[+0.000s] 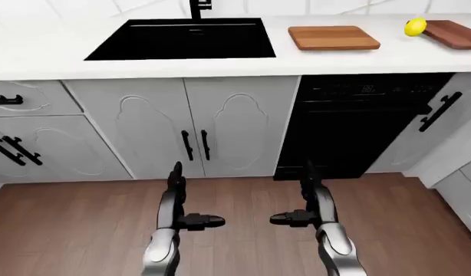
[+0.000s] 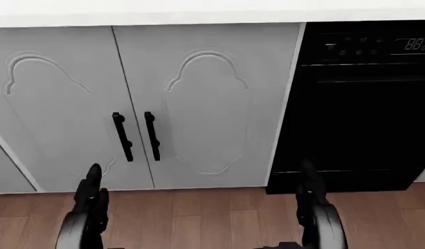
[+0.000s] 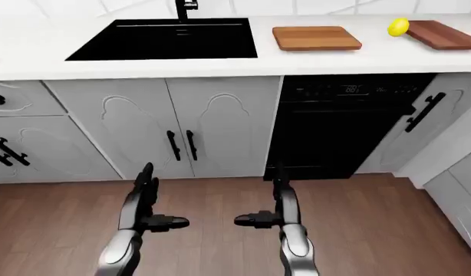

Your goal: Place the lemon and the onion on separate cutting boards.

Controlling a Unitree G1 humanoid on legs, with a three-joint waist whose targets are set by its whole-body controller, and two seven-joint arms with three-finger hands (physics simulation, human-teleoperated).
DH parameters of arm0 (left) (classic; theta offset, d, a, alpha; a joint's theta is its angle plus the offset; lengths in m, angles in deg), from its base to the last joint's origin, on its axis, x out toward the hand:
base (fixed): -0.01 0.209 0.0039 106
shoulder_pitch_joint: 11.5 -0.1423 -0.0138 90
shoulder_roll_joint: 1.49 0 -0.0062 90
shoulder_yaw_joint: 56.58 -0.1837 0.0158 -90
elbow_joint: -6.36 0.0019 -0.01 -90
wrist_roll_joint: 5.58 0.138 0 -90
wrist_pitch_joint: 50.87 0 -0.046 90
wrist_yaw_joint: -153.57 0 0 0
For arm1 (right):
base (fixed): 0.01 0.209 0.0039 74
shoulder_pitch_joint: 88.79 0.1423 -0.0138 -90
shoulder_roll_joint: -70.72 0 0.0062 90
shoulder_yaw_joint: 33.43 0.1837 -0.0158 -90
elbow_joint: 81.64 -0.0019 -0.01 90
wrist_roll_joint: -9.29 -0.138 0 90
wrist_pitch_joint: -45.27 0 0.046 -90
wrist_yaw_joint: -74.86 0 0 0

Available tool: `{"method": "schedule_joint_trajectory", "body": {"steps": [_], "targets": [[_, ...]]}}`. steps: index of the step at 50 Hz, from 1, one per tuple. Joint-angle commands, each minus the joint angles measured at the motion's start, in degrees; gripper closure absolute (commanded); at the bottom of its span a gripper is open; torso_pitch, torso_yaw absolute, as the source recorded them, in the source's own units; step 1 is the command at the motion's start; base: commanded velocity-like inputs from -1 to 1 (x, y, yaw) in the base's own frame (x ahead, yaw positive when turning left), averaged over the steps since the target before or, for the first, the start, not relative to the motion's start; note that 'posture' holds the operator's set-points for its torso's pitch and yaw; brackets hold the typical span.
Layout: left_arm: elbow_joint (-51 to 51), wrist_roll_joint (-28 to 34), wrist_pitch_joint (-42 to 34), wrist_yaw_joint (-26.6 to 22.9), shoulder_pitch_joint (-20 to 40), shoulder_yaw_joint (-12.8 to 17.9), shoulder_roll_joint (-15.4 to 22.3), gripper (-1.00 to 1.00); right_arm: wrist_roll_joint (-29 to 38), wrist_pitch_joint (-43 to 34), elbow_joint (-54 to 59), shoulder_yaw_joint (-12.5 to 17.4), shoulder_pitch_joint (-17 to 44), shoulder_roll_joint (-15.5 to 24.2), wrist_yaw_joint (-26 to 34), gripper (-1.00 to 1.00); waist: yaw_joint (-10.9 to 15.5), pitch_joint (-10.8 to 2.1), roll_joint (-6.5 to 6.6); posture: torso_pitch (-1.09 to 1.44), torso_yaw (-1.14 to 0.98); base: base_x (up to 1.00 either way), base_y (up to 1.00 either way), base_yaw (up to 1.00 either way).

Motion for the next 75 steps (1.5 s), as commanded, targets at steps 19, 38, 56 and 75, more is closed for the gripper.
{"method": "schedule_joint_trajectory", "body": {"steps": [19, 38, 56, 75], "targets": [[-16.79, 0.68, -7.91, -0.72, 4.64, 0.74, 1.27, -1.00, 1.67, -4.03, -11.04, -0.51, 6.08, 0.59, -0.67, -1.00, 0.37, -5.05, -0.17, 0.00, 0.00, 0.00, 0.00, 0.00], [-38.34, -1.78, -28.74, -2.79, 9.92, 6.62, 4.51, -1.00, 0.50, -15.53, -27.43, -0.52, 7.47, 0.64, 1.02, -1.00, -0.62, -3.56, -1.09, 0.00, 0.00, 0.00, 0.27, 0.00], [-41.30, -7.08, -33.32, -0.92, 12.24, 9.53, 6.10, -1.00, -5.40, -16.88, -29.19, -1.14, 6.91, 0.02, 2.26, -1.00, -0.20, -2.95, -0.59, 0.00, 0.00, 0.00, 0.58, 0.00], [-44.13, -8.94, -34.96, -0.42, 11.33, 11.26, 6.94, -1.00, -6.11, -17.84, -32.19, -2.37, 6.23, -0.41, 1.74, -1.00, 3.55, -3.88, 3.69, 0.00, 0.00, 0.00, 0.45, 0.37]]}}
